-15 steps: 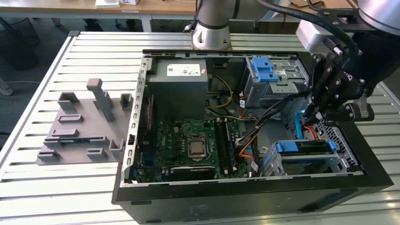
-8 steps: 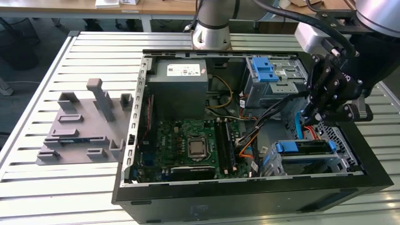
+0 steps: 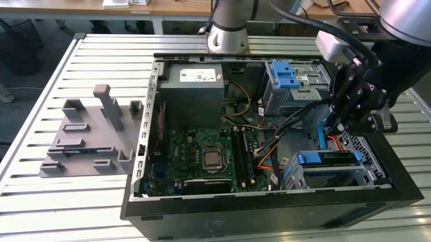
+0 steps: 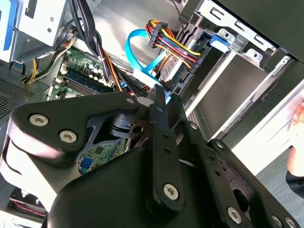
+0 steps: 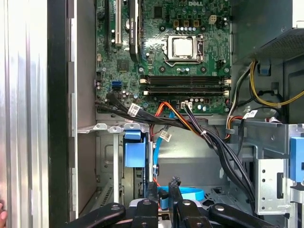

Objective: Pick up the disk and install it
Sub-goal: 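Insert the second disk wire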

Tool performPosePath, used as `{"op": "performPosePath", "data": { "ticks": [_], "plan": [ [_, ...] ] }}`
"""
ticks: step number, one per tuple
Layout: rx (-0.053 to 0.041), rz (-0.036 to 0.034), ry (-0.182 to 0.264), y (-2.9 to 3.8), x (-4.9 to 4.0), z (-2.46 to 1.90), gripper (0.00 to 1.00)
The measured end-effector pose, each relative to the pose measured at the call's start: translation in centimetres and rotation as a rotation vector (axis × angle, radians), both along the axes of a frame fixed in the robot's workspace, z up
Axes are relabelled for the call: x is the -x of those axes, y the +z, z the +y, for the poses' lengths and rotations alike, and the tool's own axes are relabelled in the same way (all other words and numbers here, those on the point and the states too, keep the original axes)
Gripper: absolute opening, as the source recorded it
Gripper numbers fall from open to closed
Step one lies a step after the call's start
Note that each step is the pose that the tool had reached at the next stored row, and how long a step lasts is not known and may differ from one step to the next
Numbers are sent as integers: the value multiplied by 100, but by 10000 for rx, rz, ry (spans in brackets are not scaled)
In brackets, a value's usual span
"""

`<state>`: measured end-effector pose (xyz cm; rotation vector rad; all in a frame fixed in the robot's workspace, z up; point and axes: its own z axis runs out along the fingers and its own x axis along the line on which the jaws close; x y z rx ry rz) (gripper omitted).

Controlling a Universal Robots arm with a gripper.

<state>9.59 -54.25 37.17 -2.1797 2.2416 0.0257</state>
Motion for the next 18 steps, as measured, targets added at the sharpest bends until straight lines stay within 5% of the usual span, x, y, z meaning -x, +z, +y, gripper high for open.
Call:
{"op": "performPosePath", "data": {
  "ticks": [8, 9, 12, 15, 18],
  "plan": [
    [-71, -2, -1, -46, 0, 4, 22],
    [-74, -2, -1, -49, -2, 5, 16],
    [-70, 51, 0, -56, -25, 10, 16],
    [10, 157, -12, -64, -43, 11, 16],
    [168, 178, -93, -79, -45, 10, 16]
  ]
}}
